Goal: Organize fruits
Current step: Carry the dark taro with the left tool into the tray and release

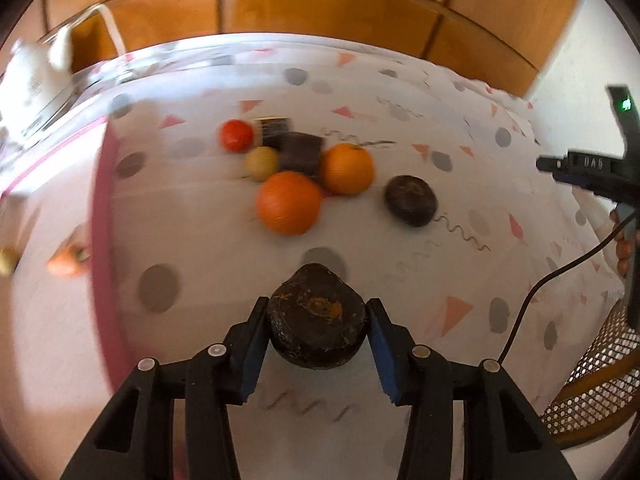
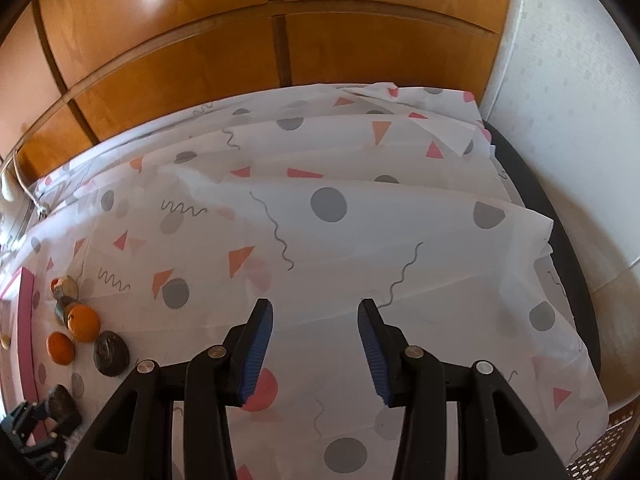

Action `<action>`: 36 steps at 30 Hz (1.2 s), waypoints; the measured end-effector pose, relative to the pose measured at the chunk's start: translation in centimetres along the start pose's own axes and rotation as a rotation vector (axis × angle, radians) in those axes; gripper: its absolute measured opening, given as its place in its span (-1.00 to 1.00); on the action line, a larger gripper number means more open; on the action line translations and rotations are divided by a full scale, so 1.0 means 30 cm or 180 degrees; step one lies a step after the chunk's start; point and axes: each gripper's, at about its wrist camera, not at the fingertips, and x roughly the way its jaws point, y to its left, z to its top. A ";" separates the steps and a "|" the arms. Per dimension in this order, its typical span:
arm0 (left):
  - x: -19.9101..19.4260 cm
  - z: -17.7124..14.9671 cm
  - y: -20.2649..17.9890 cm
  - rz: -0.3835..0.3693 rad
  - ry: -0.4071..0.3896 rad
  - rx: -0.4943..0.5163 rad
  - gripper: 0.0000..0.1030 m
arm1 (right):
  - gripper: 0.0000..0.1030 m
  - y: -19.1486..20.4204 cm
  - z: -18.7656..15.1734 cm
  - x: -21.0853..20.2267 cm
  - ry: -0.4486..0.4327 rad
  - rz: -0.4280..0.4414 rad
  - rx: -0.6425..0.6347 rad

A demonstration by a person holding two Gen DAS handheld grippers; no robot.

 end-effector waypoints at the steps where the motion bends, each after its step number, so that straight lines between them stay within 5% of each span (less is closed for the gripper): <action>1: -0.017 -0.005 0.016 0.0007 -0.0040 -0.0049 -0.08 | -0.13 0.006 -0.002 0.002 0.0013 0.0000 -0.0025; 9: -0.130 -0.016 0.079 -0.0010 -0.0335 -0.0218 -0.08 | -0.13 0.056 -0.021 0.031 0.0141 0.0081 -0.0259; 21: -0.223 -0.047 0.264 0.0068 -0.0540 -0.0712 -0.08 | -0.13 0.236 -0.087 0.036 0.0262 0.0607 -0.0907; 36: -0.305 -0.136 0.580 0.0486 -0.0688 -0.1374 -0.08 | -0.13 0.461 -0.113 -0.001 0.0264 0.1129 -0.1338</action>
